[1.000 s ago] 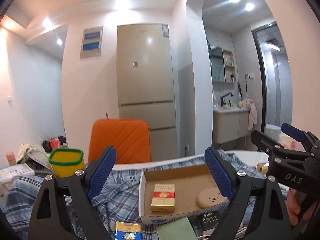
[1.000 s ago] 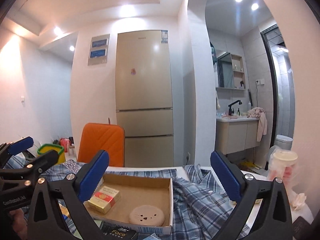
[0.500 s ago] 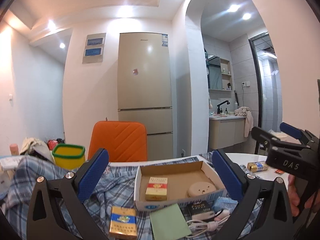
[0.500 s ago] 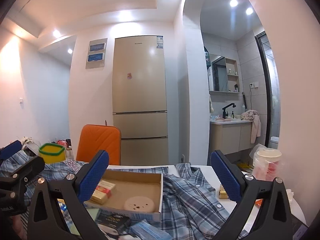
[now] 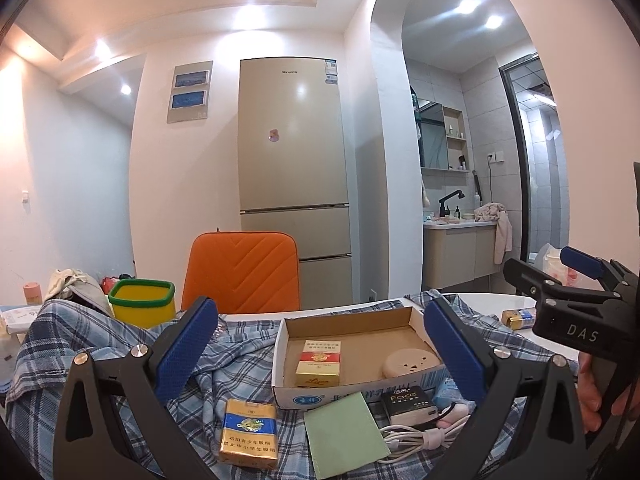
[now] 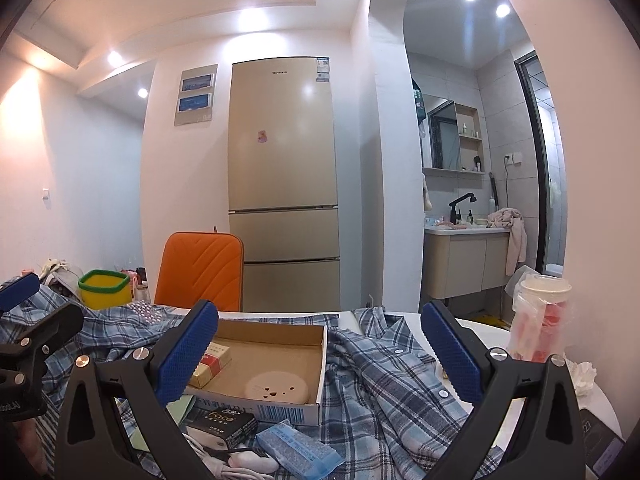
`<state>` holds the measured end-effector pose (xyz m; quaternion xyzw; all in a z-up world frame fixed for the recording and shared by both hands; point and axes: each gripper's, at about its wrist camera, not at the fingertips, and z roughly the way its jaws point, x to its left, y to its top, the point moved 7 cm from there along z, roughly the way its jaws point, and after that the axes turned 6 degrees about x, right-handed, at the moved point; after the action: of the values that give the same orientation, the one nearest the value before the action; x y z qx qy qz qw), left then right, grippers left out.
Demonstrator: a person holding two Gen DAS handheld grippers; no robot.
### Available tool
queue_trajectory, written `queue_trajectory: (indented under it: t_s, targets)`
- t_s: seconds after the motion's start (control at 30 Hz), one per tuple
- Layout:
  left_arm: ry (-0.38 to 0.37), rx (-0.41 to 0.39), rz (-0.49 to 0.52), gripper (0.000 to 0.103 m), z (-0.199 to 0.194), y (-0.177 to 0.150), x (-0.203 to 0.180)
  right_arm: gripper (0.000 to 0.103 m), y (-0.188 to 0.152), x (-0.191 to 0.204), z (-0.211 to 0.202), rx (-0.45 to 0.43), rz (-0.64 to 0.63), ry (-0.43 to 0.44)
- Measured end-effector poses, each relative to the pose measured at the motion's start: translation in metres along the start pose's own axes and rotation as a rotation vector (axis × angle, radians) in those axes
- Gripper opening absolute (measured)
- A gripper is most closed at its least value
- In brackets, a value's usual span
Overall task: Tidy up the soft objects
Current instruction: 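Lower the right tool and grasp the white coiled cable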
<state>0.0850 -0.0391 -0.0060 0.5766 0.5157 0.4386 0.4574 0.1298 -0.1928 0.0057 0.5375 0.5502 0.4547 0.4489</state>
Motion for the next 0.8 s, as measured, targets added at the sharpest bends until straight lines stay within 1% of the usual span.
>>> queue_trajectory:
  t_s: [0.07,0.13,0.2,0.3,0.33,0.37,0.47,0.5,0.53,0.6,0.63,0.67,0.7,0.73,0.8]
  targets:
    - [-0.002,0.005,-0.01,0.103,0.001,-0.001,0.002,0.103,0.0,0.0,0.0,0.002,-0.003,0.001]
    - [-0.002,0.007,-0.017,0.103,0.001,-0.001,0.003,0.103,-0.001,-0.001,0.001,0.022,-0.012,0.003]
    - [0.0,0.017,-0.016,0.103,0.003,-0.001,0.004,0.103,-0.005,0.0,0.006,0.081,-0.028,0.004]
    - [0.0,0.077,0.007,0.103,0.009,-0.003,0.001,0.103,-0.013,0.001,0.017,0.196,-0.06,-0.008]
    - [0.003,0.084,0.016,0.103,0.009,-0.005,0.0,0.103,-0.018,0.0,0.02,0.243,-0.069,-0.027]
    - [0.009,0.093,0.027,0.103,0.01,-0.006,-0.001,0.103,-0.023,0.0,0.023,0.289,-0.069,-0.022]
    - [0.007,0.112,0.04,0.103,0.013,-0.009,-0.003,0.102,-0.043,0.001,0.029,0.43,-0.039,0.071]
    - [0.003,0.119,0.039,0.103,0.014,-0.01,-0.003,0.098,-0.052,0.004,0.032,0.486,-0.029,0.115]
    - [-0.002,0.126,0.036,0.103,0.015,-0.011,-0.002,0.093,-0.058,0.006,0.035,0.529,-0.025,0.139]
    - [-0.008,0.139,0.027,0.103,0.018,-0.012,-0.001,0.09,-0.072,0.012,0.042,0.601,-0.026,0.185]
    - [-0.008,0.142,0.021,0.103,0.018,-0.013,0.001,0.086,-0.078,0.017,0.044,0.635,-0.04,0.205]
    - [-0.008,0.142,0.016,0.103,0.019,-0.013,0.002,0.083,-0.085,0.022,0.046,0.662,-0.062,0.214]
    - [-0.007,0.141,0.013,0.103,0.018,-0.013,0.002,0.078,-0.092,0.027,0.046,0.681,-0.087,0.219]
    - [-0.006,0.14,0.014,0.103,0.018,-0.013,0.002,0.076,-0.097,0.031,0.047,0.699,-0.112,0.221]
    - [-0.004,0.136,0.022,0.103,0.017,-0.012,0.001,0.075,-0.107,0.039,0.049,0.732,-0.154,0.232]
